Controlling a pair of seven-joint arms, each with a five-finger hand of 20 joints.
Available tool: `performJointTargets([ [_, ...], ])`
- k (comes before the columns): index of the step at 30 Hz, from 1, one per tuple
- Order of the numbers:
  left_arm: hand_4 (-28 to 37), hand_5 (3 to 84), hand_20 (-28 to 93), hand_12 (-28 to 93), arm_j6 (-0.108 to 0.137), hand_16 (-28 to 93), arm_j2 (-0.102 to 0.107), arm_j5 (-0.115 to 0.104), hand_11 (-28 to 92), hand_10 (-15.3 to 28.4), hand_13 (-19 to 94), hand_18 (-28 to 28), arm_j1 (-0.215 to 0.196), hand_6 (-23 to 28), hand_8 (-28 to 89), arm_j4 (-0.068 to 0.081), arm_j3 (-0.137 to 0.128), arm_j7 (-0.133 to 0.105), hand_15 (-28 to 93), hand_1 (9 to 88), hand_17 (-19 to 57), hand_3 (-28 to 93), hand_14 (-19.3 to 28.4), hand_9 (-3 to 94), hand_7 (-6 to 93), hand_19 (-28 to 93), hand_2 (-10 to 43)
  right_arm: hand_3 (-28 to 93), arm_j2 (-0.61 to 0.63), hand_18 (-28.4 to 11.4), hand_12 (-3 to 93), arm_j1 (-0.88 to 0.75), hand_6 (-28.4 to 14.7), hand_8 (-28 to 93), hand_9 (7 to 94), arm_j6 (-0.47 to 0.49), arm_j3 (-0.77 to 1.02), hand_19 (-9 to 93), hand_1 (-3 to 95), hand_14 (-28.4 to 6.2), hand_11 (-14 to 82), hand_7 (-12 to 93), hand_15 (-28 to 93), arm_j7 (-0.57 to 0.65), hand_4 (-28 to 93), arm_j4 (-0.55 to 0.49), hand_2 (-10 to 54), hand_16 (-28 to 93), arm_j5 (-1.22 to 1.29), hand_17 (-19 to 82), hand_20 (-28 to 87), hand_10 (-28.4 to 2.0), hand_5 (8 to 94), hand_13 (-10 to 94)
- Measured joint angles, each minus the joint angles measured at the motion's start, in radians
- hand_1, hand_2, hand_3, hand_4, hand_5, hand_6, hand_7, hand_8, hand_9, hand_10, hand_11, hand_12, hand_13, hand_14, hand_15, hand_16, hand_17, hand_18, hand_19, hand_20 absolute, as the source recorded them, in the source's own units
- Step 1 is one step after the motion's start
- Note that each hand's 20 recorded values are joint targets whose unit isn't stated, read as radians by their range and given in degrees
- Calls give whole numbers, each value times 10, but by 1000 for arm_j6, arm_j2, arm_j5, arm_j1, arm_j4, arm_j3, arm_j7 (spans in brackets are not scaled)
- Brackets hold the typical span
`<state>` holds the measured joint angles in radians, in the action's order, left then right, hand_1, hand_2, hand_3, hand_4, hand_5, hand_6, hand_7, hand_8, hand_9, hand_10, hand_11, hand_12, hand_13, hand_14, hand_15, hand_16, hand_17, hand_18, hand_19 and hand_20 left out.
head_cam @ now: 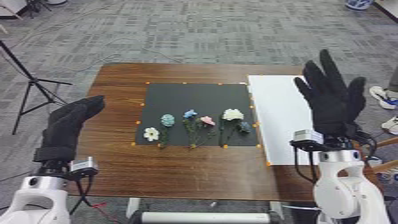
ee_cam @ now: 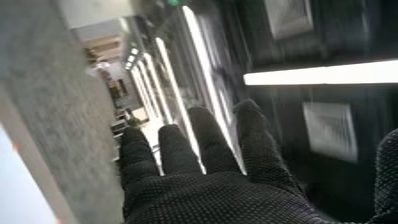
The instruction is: Arrange flowers
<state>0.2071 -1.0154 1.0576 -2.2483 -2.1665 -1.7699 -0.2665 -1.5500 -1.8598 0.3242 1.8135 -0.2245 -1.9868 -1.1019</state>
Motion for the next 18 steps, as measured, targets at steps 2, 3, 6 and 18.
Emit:
performJointTargets([
  [2,-237,509,132,100,-1,-2,-1,10,168,135,361,81,0,19,-77,-1,1,0,131,237,42,693,158,485,142,23,31,643,-14,-149,62,-2,-26,-74,338,40,25,111,-26,-125,24,44,-13,15,-194,0,88,105,88,65,164,-143,336,198],
  [3,-237,509,133,100,-1,-2,-1,13,169,135,363,82,0,19,-76,-3,1,0,132,237,43,693,159,485,142,24,31,653,-15,-150,67,-4,-30,-73,352,74,40,111,-23,-129,28,44,3,17,-187,0,87,99,112,75,175,-147,366,210],
  [6,-239,507,138,102,-1,-2,-2,15,173,136,368,87,-2,19,-74,-9,1,-3,138,238,48,692,161,490,145,35,32,677,-14,-155,79,-5,-31,-71,387,181,91,118,11,-141,40,66,45,16,-173,1,68,102,107,106,192,-155,425,253],
  [18,-237,510,136,106,-1,-6,-4,15,182,138,372,86,-4,21,-74,-13,-1,-7,146,238,49,694,164,497,149,34,32,696,101,-162,101,-41,-37,-76,424,176,75,125,72,-154,44,85,80,-20,-165,0,40,108,-279,134,221,-165,464,289],
])
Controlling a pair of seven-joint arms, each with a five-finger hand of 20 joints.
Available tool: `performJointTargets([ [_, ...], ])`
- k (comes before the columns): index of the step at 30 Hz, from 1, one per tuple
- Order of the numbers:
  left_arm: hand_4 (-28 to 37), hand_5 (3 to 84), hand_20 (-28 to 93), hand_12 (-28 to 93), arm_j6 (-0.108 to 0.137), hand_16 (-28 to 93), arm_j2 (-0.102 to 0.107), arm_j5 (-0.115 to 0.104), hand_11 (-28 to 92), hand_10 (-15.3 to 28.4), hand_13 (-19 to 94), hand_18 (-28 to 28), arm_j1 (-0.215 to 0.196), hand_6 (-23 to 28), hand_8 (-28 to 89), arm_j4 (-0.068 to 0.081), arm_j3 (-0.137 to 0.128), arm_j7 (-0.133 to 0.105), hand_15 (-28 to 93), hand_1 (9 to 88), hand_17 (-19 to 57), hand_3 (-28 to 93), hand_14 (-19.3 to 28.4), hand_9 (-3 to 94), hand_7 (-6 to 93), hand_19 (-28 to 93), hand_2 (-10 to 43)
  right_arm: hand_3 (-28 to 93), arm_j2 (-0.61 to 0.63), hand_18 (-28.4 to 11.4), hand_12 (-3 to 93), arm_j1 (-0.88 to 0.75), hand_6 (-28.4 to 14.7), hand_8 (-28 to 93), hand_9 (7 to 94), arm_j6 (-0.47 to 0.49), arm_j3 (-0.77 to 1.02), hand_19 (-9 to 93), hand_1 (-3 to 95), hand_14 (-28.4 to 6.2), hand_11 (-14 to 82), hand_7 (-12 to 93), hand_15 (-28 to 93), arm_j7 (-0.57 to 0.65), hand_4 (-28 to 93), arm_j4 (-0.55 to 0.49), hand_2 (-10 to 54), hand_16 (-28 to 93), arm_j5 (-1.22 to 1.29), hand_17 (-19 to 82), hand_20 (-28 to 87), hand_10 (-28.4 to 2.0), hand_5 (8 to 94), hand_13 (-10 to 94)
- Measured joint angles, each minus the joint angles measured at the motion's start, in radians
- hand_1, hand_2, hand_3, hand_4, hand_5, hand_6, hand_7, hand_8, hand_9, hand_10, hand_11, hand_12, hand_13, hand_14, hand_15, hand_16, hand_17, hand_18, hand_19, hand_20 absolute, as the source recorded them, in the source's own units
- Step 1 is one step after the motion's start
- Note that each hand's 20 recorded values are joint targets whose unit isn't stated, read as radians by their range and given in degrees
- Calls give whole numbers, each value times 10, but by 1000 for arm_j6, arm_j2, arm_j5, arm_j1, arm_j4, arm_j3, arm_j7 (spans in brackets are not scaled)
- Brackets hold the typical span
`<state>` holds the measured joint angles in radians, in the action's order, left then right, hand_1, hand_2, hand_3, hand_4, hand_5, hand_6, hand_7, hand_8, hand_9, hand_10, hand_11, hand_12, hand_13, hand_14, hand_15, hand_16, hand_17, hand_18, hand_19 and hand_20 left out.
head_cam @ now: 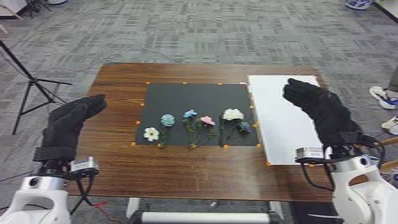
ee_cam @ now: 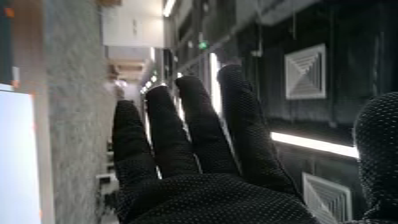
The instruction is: Arrange flowers
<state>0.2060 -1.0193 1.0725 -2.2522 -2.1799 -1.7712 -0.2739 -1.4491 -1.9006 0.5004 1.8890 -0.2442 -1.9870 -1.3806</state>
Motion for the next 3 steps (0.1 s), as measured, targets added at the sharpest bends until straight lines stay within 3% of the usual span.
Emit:
performJointTargets([
  [3,-238,510,136,106,0,-7,0,0,182,139,372,86,3,21,-74,1,1,0,144,238,49,694,164,497,148,33,32,694,58,-165,102,-12,-36,-75,420,0,-6,125,73,-163,44,84,75,5,-166,1,44,109,6,126,222,-164,457,276],
])
